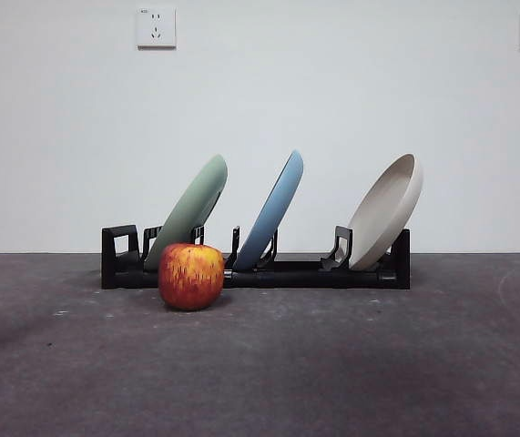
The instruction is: Take the green plate from the plate rack,put the plate on the table,take the apple from the table,put the apple in the plate
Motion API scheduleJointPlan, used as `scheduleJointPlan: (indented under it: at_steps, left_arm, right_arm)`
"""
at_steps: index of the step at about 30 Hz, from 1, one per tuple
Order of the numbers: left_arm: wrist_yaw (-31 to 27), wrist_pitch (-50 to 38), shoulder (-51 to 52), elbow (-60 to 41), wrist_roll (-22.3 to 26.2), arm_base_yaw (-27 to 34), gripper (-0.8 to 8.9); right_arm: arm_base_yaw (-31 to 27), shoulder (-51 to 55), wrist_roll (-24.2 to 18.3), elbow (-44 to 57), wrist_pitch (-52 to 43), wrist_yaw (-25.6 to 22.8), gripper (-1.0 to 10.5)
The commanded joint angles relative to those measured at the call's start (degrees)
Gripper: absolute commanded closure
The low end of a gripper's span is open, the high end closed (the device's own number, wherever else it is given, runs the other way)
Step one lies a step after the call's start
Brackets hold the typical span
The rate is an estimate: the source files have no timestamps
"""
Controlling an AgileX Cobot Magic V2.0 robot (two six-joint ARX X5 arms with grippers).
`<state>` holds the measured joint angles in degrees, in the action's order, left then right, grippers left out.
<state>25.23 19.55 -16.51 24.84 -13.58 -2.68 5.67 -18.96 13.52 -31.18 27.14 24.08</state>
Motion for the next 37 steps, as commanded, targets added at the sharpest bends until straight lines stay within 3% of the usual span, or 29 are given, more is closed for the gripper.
scheduleJointPlan:
  at_steps: [1,10,14,24,26,29,31,37]
  left_arm:
    - [5.3,3.1,-4.0,4.2,5.0,0.2,8.21]
    - [15.2,16.6,-13.7,15.4,15.3,0.1,8.21]
    - [17.6,23.1,-15.8,18.8,19.2,0.0,8.21]
    - [16.9,27.3,-16.1,20.2,20.8,0.0,7.97]
    - [16.9,27.3,-16.1,20.2,20.7,0.0,6.24]
    - [16.9,27.3,-16.1,20.2,20.7,0.0,3.04]
    - [16.9,27.3,-16.1,20.2,20.7,0.0,2.79]
    - [16.8,27.3,-16.1,20.2,20.7,0.0,2.79]
  right_arm:
    - [0.1,-5.6,-6.9,-5.7,6.3,3.8,9.6]
    - [0.2,-19.1,-20.9,-18.8,22.8,15.0,9.6]
    - [0.8,-22.0,-26.5,-21.8,29.7,16.1,9.6]
    - [1.6,-22.6,-27.7,-22.6,31.7,16.3,9.3]
    - [1.6,-22.6,-27.5,-22.6,31.7,16.3,8.0]
    - [1.6,-22.6,-26.3,-22.6,31.6,16.3,4.2]
    - [1.6,-22.6,-25.4,-22.6,31.6,16.3,2.8]
    - [1.6,-22.6,-24.9,-22.6,31.7,16.3,2.9]
